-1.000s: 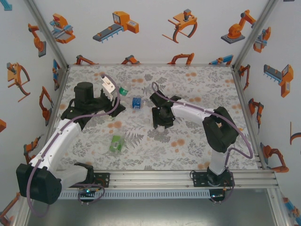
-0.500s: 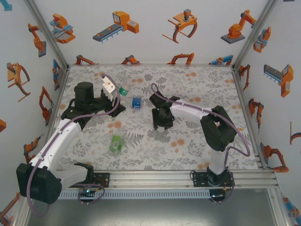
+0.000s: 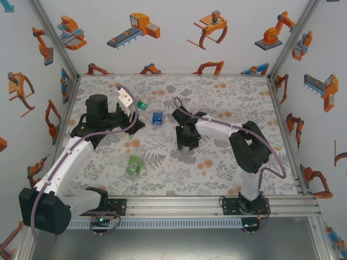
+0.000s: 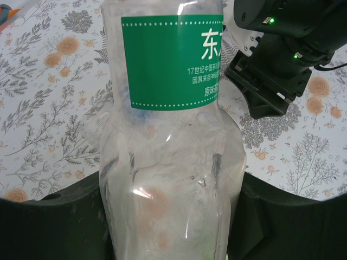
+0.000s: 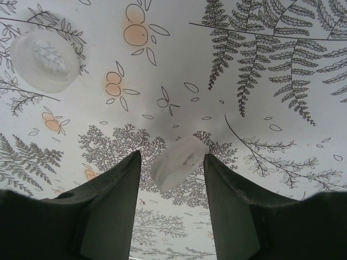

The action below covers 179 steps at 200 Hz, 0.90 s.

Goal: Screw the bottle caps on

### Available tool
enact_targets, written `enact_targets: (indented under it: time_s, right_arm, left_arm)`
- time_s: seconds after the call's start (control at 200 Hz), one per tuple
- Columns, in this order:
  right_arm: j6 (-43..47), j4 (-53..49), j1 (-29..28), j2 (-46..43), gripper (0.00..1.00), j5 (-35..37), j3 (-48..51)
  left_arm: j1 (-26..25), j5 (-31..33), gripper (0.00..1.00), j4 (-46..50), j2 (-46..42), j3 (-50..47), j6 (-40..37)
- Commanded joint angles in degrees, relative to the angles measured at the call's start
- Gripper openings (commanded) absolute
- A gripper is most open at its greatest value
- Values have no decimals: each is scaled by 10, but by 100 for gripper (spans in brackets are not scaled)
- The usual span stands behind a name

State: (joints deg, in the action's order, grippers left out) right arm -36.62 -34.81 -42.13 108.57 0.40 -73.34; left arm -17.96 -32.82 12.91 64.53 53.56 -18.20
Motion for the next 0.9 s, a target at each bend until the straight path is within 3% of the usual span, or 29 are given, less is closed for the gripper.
enact_targets:
  time_s: [0.0, 0.471, 0.591, 0.796, 0.891]
  right_arm:
    - [-10, 10, 3, 9, 46, -8, 11]
    - [-30, 66, 15, -3, 25, -42, 50]
    - [-49, 120, 31, -22, 22, -95, 80]
    - [-113, 300, 77, -58, 20, -220, 190]
    - [-128, 333, 90, -68, 21, -233, 232]
  left_arm:
    - [3, -14, 3, -1, -3, 10, -1]
    - [3, -14, 3, 0, -2, 10, -2]
    - [3, -14, 3, -1, 0, 10, -2]
    - [4, -14, 3, -2, 3, 9, 0]
    - [3, -13, 3, -4, 6, 7, 3]
